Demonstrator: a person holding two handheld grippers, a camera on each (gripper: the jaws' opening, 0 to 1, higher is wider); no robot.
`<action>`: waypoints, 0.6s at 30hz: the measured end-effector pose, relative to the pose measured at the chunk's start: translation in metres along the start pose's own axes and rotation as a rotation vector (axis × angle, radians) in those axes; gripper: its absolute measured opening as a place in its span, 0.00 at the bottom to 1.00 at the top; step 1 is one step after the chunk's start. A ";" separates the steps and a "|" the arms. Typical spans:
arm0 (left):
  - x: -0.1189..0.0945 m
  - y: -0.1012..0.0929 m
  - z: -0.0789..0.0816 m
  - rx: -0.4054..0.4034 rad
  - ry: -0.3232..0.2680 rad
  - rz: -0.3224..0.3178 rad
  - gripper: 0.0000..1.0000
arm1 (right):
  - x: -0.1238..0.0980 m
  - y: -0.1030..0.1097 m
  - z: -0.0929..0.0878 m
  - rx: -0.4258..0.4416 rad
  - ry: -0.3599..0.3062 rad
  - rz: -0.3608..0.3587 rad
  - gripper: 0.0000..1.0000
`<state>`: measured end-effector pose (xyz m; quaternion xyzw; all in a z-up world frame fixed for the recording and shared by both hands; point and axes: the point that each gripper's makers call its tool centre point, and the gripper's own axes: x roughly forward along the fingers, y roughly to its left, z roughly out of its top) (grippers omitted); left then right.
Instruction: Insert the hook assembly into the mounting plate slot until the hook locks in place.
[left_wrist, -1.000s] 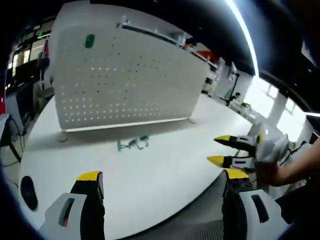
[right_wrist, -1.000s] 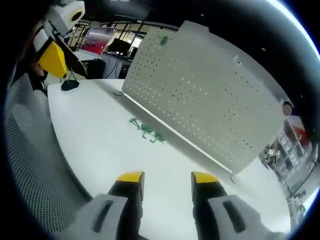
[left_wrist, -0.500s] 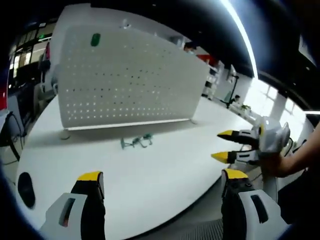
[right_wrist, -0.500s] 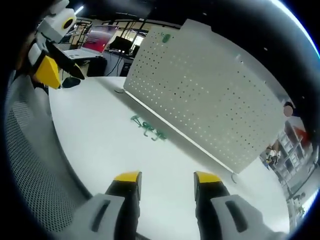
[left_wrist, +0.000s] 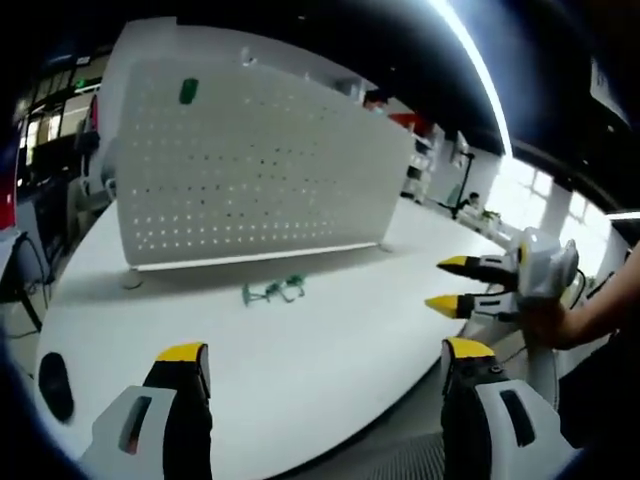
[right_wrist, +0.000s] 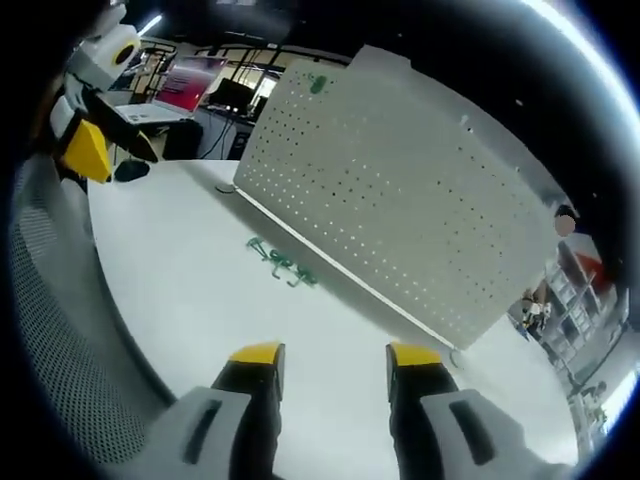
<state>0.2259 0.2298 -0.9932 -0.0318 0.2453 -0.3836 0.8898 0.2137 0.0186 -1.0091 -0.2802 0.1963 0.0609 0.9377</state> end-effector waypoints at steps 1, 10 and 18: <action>0.000 0.000 0.000 -0.005 0.003 -0.001 0.97 | 0.000 0.000 0.001 -0.003 -0.005 -0.002 0.39; -0.004 0.008 0.007 -0.044 -0.012 0.020 0.98 | 0.001 0.007 0.001 0.016 0.008 0.038 0.39; -0.005 0.012 0.005 -0.052 0.001 0.010 0.98 | 0.016 0.031 0.017 0.021 0.024 0.184 0.37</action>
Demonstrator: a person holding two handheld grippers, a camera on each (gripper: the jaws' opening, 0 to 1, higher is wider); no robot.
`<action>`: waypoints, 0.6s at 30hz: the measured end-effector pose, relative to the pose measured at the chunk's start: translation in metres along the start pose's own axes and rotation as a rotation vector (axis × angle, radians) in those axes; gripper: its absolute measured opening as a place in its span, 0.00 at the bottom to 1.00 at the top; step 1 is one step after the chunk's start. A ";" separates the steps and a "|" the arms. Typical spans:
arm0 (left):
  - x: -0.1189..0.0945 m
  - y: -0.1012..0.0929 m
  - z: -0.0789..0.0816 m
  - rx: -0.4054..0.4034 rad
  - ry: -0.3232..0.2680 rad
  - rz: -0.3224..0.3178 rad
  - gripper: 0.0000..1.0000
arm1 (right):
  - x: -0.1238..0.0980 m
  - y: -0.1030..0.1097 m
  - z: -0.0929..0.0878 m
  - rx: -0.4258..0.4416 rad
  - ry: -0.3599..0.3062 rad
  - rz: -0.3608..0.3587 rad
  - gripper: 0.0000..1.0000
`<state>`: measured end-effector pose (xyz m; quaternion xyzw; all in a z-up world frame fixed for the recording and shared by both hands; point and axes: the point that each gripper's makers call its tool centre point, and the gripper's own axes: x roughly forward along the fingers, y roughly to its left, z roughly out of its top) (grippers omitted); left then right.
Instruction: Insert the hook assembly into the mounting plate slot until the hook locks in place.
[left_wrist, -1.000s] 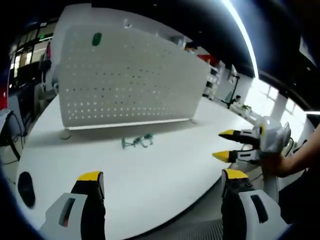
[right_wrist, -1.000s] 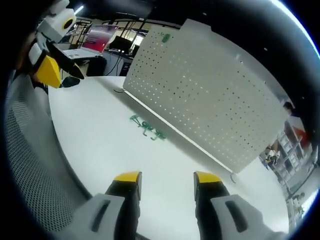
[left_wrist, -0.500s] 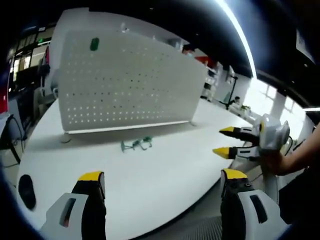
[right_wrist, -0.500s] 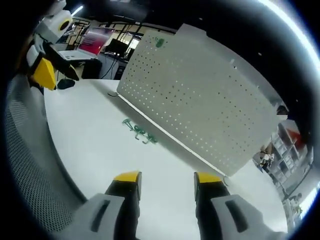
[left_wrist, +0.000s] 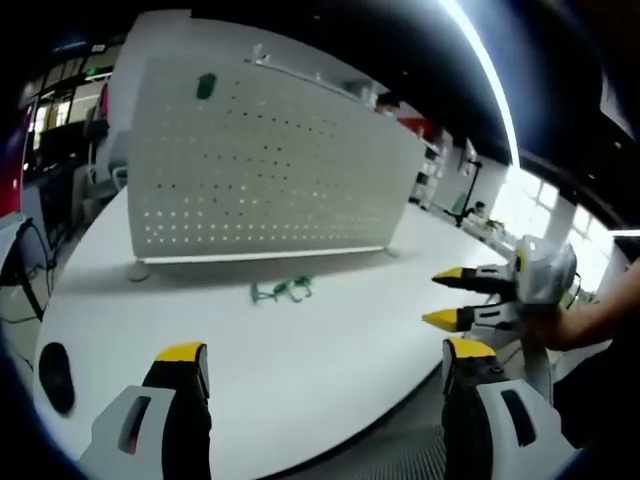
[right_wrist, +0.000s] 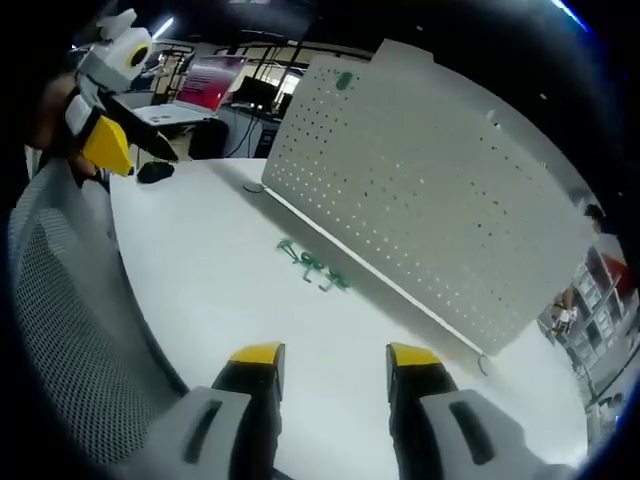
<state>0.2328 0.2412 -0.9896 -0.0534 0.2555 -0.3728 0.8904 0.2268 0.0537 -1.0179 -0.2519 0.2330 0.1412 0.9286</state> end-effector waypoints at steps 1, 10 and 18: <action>0.000 -0.001 -0.001 0.008 0.001 -0.001 0.98 | 0.005 0.003 0.003 -0.009 0.003 0.022 0.37; -0.004 0.008 -0.002 -0.028 -0.020 0.013 0.93 | 0.066 0.032 0.044 -0.048 -0.048 0.189 0.33; -0.003 0.010 -0.003 -0.026 -0.022 0.026 0.95 | 0.103 0.049 0.066 -0.082 -0.052 0.277 0.30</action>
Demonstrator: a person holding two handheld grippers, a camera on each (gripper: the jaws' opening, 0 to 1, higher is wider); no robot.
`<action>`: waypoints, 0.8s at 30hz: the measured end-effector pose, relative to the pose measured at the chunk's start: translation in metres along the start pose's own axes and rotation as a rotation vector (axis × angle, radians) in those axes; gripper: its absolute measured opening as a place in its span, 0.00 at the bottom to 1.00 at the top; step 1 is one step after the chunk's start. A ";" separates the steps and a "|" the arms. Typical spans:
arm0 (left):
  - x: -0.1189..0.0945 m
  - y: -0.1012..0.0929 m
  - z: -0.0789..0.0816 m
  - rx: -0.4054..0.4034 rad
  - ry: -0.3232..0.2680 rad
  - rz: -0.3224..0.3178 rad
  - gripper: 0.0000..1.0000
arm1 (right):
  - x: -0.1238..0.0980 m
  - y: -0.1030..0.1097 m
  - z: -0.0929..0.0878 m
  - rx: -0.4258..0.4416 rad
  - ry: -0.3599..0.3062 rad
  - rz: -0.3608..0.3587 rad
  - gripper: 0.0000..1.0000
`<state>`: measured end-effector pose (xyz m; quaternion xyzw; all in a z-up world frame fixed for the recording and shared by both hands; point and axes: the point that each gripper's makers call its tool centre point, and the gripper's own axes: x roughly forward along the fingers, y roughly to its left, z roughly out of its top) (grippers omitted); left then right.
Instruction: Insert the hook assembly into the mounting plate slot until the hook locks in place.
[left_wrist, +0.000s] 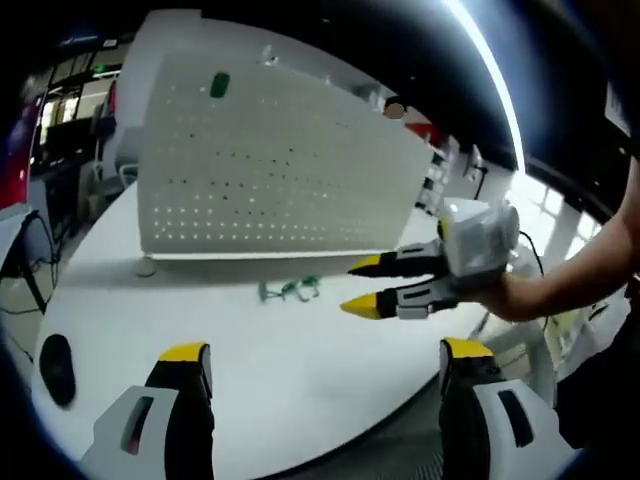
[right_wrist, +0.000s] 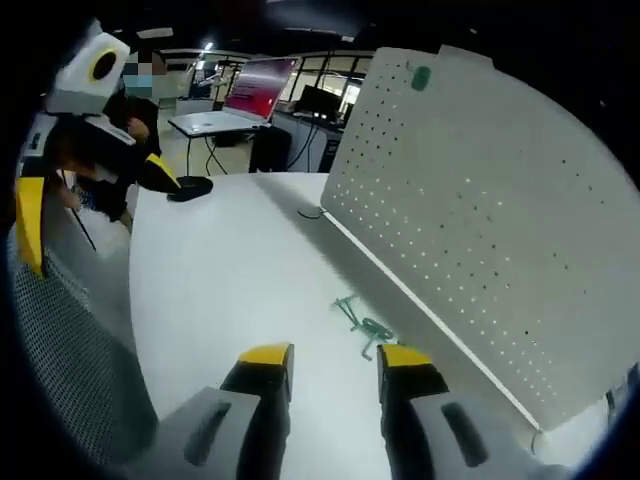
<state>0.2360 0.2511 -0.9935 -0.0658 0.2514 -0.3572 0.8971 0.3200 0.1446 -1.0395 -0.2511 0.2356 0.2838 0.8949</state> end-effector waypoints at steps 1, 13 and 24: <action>0.000 0.000 0.001 0.003 -0.006 0.000 0.95 | 0.007 -0.001 0.002 0.003 0.003 0.008 0.30; 0.001 0.003 -0.003 0.002 0.008 0.009 0.92 | 0.060 -0.010 -0.001 0.032 0.067 0.063 0.24; 0.003 0.006 -0.007 -0.022 0.030 0.012 0.96 | 0.093 -0.014 -0.020 0.023 0.141 0.118 0.18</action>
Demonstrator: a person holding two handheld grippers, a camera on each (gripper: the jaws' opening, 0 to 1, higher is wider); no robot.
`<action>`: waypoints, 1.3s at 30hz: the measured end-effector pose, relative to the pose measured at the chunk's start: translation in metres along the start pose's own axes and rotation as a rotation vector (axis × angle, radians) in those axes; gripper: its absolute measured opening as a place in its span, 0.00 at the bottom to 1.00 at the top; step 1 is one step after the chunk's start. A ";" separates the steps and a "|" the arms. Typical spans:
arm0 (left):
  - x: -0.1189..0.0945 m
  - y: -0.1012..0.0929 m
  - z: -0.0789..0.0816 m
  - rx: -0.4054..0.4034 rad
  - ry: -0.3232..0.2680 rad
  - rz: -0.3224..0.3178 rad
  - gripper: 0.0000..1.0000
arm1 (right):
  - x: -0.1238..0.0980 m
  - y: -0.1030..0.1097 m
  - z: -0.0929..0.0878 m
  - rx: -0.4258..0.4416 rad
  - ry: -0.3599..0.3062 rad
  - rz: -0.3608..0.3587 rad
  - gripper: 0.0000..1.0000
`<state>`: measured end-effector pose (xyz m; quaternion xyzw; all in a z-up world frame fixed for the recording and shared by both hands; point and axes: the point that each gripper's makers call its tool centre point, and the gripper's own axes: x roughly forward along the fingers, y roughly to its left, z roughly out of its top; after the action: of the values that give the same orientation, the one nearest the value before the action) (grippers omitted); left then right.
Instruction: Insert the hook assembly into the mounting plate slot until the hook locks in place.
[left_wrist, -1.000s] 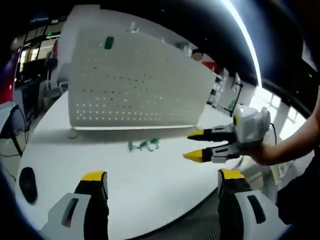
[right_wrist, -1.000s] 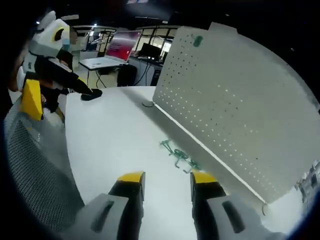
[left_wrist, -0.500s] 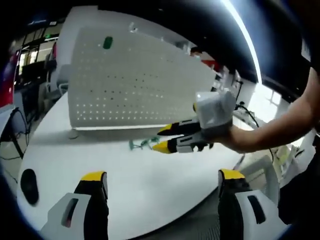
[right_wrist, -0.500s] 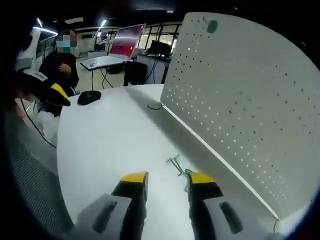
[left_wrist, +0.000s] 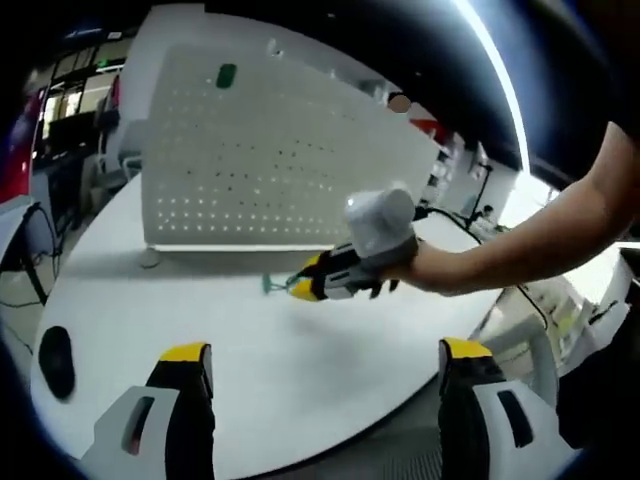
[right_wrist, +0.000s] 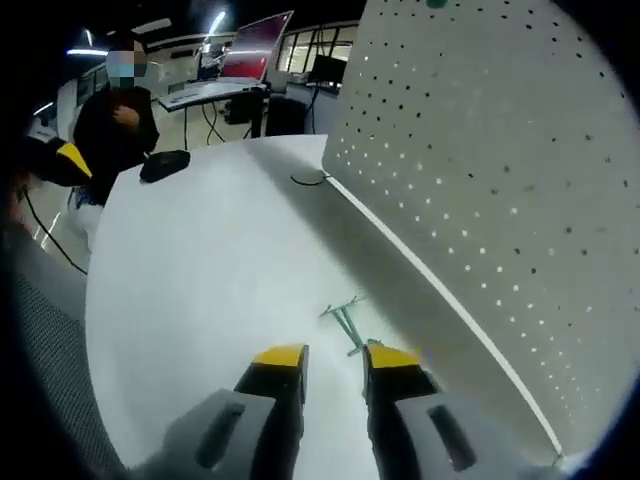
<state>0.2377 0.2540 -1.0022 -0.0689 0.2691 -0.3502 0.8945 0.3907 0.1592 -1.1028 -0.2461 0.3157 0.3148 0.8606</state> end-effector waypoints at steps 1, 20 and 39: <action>0.000 0.000 0.000 -0.003 0.002 -0.001 0.96 | 0.003 0.000 0.000 -0.008 0.004 0.005 0.16; -0.001 0.004 0.001 -0.041 -0.009 0.012 0.95 | 0.037 -0.014 0.007 -0.012 0.045 0.060 0.05; -0.002 0.005 0.002 -0.039 -0.018 0.006 0.94 | 0.041 -0.004 0.002 0.093 0.071 0.076 0.00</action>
<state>0.2405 0.2586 -1.0007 -0.0886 0.2682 -0.3414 0.8965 0.4190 0.1735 -1.1298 -0.2048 0.3695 0.3232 0.8468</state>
